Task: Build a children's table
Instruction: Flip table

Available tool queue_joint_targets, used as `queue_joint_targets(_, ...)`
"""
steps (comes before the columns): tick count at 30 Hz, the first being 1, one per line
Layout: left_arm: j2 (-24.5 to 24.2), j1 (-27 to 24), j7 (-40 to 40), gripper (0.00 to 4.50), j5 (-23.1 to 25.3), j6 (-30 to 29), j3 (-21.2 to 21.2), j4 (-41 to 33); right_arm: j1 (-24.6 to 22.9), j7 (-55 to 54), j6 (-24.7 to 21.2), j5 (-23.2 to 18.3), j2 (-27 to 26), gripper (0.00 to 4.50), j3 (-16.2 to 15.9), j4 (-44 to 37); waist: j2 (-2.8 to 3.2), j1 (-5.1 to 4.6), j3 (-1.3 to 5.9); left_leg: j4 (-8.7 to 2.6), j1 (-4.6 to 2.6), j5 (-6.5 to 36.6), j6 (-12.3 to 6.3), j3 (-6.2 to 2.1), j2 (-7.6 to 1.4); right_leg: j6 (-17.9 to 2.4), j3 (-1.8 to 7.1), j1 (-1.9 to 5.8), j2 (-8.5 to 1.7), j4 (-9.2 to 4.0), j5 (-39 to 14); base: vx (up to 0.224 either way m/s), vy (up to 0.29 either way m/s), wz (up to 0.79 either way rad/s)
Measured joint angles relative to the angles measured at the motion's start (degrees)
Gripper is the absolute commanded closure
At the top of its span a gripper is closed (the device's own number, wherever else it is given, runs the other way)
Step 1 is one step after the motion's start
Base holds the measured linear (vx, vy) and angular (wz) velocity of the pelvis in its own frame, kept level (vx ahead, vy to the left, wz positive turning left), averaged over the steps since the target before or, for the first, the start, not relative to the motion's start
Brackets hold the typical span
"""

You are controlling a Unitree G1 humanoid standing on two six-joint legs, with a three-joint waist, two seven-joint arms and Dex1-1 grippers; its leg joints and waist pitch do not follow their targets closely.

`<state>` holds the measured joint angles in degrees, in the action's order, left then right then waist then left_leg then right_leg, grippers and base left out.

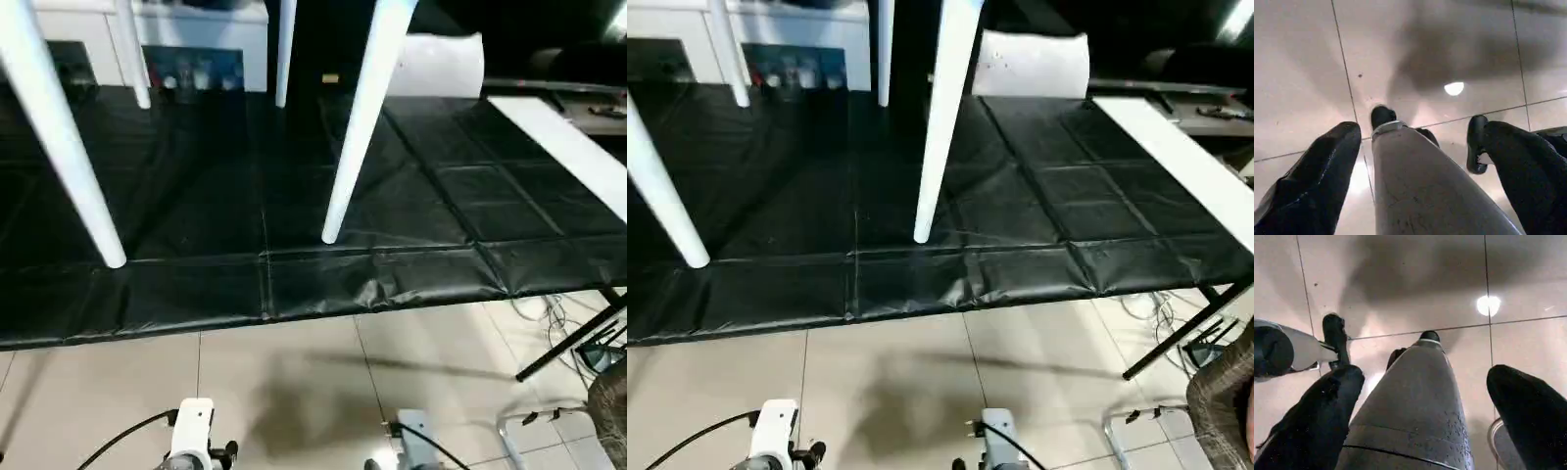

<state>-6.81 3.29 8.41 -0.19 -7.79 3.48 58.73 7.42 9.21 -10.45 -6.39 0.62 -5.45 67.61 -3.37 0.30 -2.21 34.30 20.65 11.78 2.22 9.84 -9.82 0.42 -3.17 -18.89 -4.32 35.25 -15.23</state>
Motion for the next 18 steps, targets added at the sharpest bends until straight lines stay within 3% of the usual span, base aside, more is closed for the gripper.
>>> queue_joint_targets(18, -0.02, 0.0, -0.01, 0.08, 0.02, 0.13, 0.0, 0.05, 0.17, 0.01, 0.03, 0.06, -0.01, 0.0, -0.12, 0.02, -0.03, 0.05, 0.08, -0.1, 0.39, -0.01, -0.01, 0.2, -0.06, -0.01, 0.08, -0.13, 0.01, -0.06, 0.01, 0.0, 0.0, 0.0)
